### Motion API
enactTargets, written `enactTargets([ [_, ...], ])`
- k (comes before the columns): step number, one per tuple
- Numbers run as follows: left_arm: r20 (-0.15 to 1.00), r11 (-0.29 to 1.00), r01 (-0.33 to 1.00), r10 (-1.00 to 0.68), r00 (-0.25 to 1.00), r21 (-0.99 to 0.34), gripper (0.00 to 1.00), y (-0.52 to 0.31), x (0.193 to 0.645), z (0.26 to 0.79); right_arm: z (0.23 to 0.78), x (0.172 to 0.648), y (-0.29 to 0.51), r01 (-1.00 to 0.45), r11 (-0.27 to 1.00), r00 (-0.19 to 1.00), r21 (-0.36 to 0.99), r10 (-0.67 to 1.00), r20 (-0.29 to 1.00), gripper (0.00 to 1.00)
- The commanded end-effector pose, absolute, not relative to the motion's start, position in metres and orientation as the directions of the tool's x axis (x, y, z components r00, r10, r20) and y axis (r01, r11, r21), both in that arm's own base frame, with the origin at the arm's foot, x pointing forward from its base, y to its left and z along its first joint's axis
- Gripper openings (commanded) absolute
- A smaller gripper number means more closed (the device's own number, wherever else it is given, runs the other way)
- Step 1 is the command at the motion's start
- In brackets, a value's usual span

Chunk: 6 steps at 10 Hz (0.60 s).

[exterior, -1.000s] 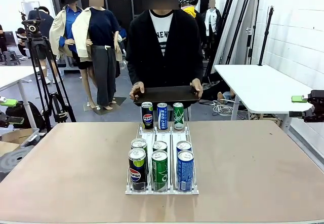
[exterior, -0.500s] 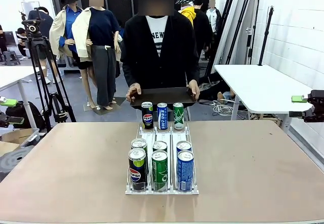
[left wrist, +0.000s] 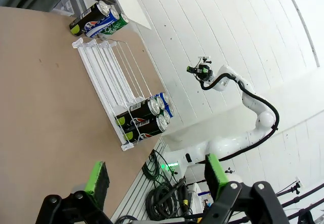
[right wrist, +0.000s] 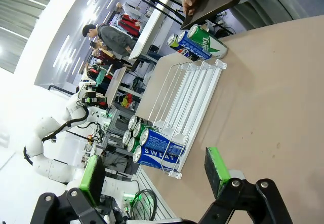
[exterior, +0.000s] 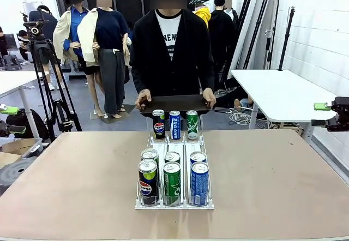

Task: Retrieve and hand over the desired beverage to the person.
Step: Pick up a can of the same type that the person held from the Automatic Can Dispenser.

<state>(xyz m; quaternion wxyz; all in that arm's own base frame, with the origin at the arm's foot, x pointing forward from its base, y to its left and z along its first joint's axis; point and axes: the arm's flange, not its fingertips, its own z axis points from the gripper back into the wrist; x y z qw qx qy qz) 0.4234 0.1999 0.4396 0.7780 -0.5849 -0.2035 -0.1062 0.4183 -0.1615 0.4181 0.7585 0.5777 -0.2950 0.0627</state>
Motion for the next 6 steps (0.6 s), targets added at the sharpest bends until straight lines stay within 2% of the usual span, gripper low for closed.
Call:
enactTargets([
  [1,0.441,0.299,0.402,0.071,0.895,-0.865,1.00,0.2011,0.4231,0.4396,0.4180,0.4151,-0.1586,-0.429,0.329,0.818,0.841,-0.252,0.516,1.00],
  [6,0.441,0.299,0.402,0.071,0.895,-0.865,1.00,0.2011,0.4231,0.4396,0.4180,0.4151,-0.1586,-0.429,0.329,0.818,0.841,-0.252,0.516,1.00],
])
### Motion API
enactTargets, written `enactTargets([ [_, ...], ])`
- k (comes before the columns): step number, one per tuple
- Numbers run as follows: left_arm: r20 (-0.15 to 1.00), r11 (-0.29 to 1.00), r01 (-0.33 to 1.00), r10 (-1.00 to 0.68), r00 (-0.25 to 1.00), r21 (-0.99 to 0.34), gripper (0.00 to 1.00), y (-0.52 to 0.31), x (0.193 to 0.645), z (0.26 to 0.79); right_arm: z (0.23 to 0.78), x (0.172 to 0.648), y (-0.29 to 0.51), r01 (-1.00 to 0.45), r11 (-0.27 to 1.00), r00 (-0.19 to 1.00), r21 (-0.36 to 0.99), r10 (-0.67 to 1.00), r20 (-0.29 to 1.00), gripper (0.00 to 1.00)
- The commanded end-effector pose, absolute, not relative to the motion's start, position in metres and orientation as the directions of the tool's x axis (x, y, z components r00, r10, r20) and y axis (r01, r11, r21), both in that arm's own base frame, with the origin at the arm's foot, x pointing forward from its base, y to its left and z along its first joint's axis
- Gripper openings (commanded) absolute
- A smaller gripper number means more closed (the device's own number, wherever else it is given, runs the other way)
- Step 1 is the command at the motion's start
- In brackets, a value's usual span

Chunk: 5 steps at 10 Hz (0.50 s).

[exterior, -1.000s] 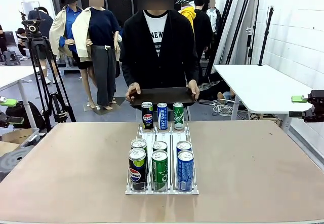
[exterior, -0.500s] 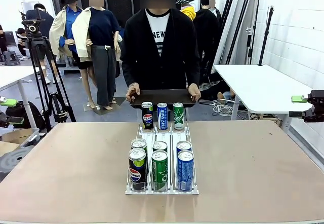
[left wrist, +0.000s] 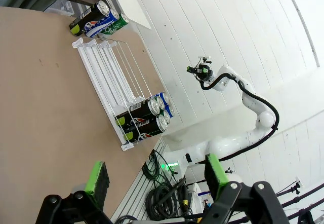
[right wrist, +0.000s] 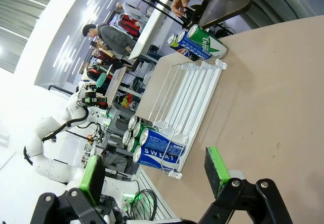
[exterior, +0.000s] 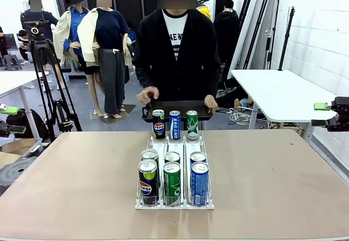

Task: Retrieve and hand over the desired beverage to the person.
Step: Pick up a can of the same type that the person held from the Automatic Can Dispenser.

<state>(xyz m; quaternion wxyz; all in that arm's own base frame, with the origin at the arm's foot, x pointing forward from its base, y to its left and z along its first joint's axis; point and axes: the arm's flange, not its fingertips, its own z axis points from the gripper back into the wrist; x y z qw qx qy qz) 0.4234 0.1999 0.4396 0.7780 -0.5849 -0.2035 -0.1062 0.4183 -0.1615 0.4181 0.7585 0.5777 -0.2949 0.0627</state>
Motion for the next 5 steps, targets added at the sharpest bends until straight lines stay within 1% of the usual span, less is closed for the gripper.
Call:
enactTargets([
  [1,0.441,0.299,0.402,0.071,0.895,-0.865,1.00,0.2011,0.4231,0.4396,0.4180,0.4151,-0.1586,-0.429,0.329,0.818,0.841,-0.252,0.516,1.00],
  [5,0.441,0.299,0.402,0.071,0.895,-0.865,1.00,0.2011,0.4231,0.4396,0.4180,0.4151,-0.1586,-0.429,0.329,0.818,0.841,-0.252,0.516,1.00],
])
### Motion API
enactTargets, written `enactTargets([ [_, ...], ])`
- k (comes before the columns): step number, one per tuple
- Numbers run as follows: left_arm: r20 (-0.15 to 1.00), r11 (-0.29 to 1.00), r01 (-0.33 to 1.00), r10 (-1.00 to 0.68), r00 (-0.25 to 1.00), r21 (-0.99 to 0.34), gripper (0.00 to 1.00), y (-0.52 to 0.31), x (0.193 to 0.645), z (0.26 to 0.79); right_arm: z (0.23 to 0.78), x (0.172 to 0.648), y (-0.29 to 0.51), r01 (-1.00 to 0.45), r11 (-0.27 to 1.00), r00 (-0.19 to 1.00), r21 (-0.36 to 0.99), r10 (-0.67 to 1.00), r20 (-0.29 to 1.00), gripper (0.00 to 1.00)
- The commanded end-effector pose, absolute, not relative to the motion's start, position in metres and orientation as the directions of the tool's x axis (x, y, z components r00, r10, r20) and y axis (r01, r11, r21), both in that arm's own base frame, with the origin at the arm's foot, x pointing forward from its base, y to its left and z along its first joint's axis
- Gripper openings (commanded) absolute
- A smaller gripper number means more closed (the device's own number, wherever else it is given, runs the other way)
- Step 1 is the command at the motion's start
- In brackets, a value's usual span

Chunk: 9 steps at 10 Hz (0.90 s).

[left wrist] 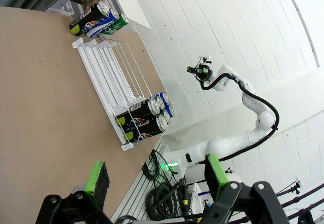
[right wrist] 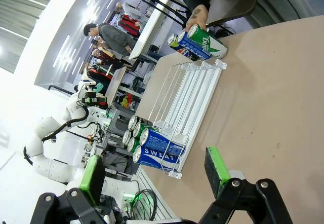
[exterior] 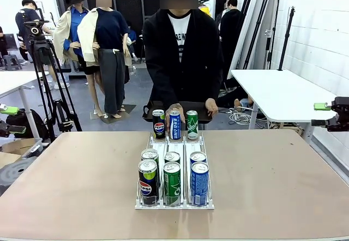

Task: Retrieve and hand over the desired beverage to the person.
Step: Pick up a can of the same type that the person held from the Automatic Can Dispenser.

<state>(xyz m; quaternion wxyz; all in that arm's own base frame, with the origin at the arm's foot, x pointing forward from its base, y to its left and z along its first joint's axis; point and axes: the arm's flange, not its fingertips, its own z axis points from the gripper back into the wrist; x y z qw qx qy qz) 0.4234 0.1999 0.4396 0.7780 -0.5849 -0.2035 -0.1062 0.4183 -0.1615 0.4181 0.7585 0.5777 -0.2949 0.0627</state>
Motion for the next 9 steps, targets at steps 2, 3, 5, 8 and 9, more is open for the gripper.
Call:
enactTargets([
  [2,0.441,0.299,0.402,0.071,0.895,-0.865,1.00,0.2011,0.4231,0.4396,0.4180,0.4151,-0.1586,-0.429,0.329,0.818,0.841,-0.252,0.516,1.00],
  [3,0.441,0.299,0.402,0.071,0.895,-0.865,1.00,0.2011,0.4231,0.4396,0.4180,0.4151,-0.1586,-0.429,0.329,0.818,0.841,-0.252,0.516,1.00],
  [5,0.441,0.299,0.402,0.071,0.895,-0.865,1.00,0.2011,0.4231,0.4396,0.4180,0.4151,-0.1586,-0.429,0.329,0.818,0.841,-0.252,0.516,1.00],
  [8,0.441,0.299,0.402,0.071,0.895,-0.865,1.00,0.2011,0.4231,0.4396,0.4180,0.4151,-0.1586,-0.429,0.329,0.818,0.841,-0.252,0.516,1.00],
  [9,0.441,0.299,0.402,0.071,0.895,-0.865,1.00,0.2011,0.4231,0.4396,0.4180,0.4151,-0.1586,-0.429,0.329,0.818,0.841,-0.252,0.516,1.00],
])
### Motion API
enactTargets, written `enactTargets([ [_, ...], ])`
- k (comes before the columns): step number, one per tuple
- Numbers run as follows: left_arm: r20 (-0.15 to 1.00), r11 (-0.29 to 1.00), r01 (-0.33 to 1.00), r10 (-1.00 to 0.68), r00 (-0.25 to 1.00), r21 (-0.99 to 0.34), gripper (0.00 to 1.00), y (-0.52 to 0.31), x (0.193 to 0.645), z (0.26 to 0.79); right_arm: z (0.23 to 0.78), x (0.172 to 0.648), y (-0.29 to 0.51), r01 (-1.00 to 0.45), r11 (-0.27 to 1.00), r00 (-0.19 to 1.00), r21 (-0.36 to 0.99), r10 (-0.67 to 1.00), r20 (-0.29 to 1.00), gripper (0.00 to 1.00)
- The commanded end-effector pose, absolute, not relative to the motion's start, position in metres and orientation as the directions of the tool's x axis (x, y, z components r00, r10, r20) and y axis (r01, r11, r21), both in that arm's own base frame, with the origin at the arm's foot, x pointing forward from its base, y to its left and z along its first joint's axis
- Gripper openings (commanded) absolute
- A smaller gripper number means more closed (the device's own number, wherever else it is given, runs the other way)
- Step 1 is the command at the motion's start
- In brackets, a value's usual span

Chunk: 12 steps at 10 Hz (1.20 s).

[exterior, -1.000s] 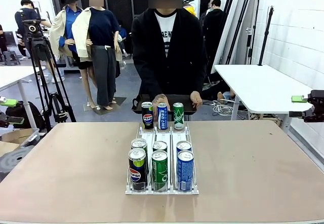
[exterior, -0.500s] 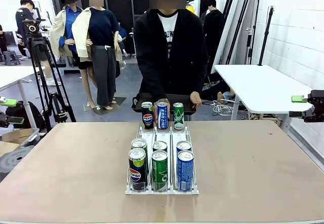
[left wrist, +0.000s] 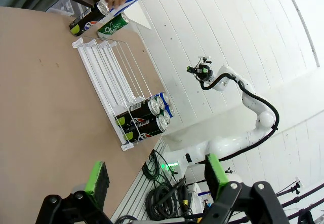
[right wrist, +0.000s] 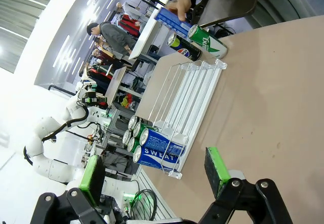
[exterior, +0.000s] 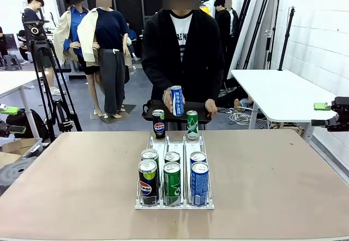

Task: Retrieve and hand over the desired beverage to the person.
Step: Pick up a can of the same type that the person held from the Automatic Can Dispenser.

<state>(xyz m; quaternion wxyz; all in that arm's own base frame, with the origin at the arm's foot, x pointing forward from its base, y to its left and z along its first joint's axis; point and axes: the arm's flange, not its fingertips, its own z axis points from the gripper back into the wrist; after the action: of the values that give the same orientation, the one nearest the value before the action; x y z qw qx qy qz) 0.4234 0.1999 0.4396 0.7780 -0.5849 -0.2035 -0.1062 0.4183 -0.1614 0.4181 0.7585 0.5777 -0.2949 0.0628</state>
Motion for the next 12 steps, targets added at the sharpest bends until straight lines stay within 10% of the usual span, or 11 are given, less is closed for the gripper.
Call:
enactTargets([
  [1,0.441,0.299,0.402,0.071,0.895,-0.865,1.00,0.2011,0.4231,0.4396,0.4180,0.4151,-0.1586,-0.429,0.329,0.818,0.841,-0.252,0.516,1.00],
  [12,0.441,0.299,0.402,0.071,0.895,-0.865,1.00,0.2011,0.4231,0.4396,0.4180,0.4151,-0.1586,-0.429,0.329,0.818,0.841,-0.252,0.516,1.00],
])
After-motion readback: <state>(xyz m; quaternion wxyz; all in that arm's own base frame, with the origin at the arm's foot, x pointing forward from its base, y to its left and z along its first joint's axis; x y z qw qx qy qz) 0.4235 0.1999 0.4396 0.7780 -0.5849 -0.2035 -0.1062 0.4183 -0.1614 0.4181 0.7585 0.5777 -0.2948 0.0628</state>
